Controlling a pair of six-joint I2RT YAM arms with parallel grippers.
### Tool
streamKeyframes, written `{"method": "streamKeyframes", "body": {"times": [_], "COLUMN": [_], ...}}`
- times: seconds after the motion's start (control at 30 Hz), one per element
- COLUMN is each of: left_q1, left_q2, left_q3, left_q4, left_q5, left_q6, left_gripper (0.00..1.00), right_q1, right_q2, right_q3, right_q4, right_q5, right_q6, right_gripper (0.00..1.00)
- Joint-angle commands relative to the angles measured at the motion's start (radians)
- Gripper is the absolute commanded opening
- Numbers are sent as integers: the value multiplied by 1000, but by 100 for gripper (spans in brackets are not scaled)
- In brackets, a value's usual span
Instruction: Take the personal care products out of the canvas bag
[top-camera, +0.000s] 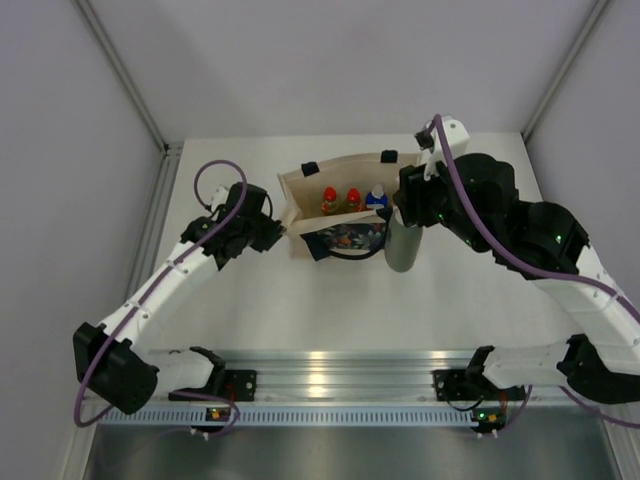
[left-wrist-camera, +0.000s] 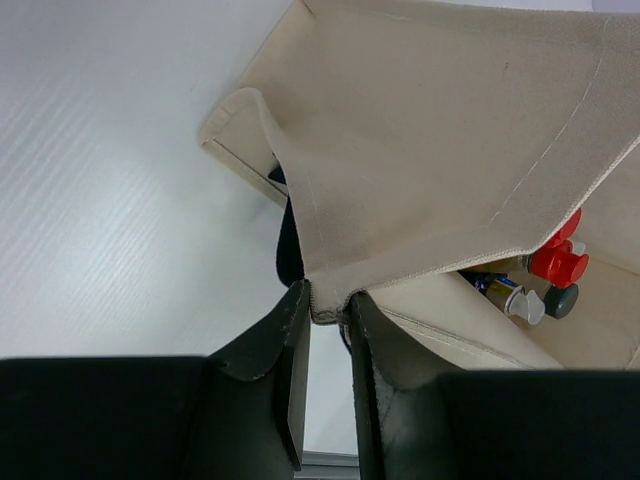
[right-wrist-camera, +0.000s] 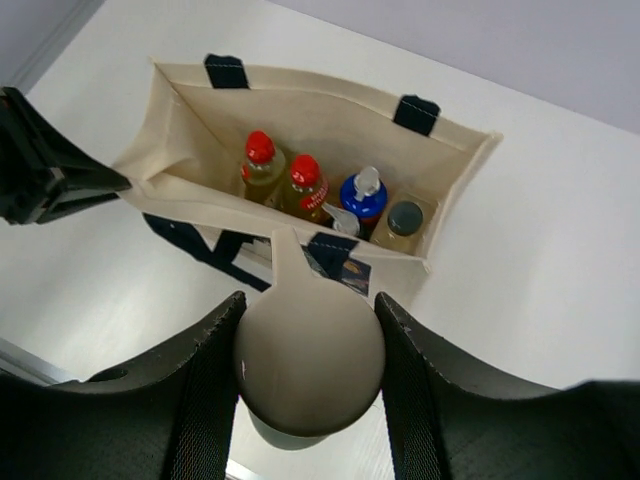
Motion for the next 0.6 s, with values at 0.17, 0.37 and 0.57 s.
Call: {"method": "streamKeyframes", "body": {"times": [0.17, 0.37, 0.57], "left_q1": [16, 16, 16], "left_q2": [38, 41, 41], "left_q3": [30, 38, 39], "left_q4": [-35, -35, -37], "left_q5": [-28, -19, -5], "left_q6": [25, 32, 38], "left_gripper": [0, 0, 0], "right_q1": [11, 3, -26], "right_q2": [-214, -346, -445], "right_q3": [-246, -520, -758], "right_q4": [250, 417, 521], "right_q5": [191, 272, 340], "right_q6": [40, 22, 17], "right_gripper": [0, 0, 0]}}
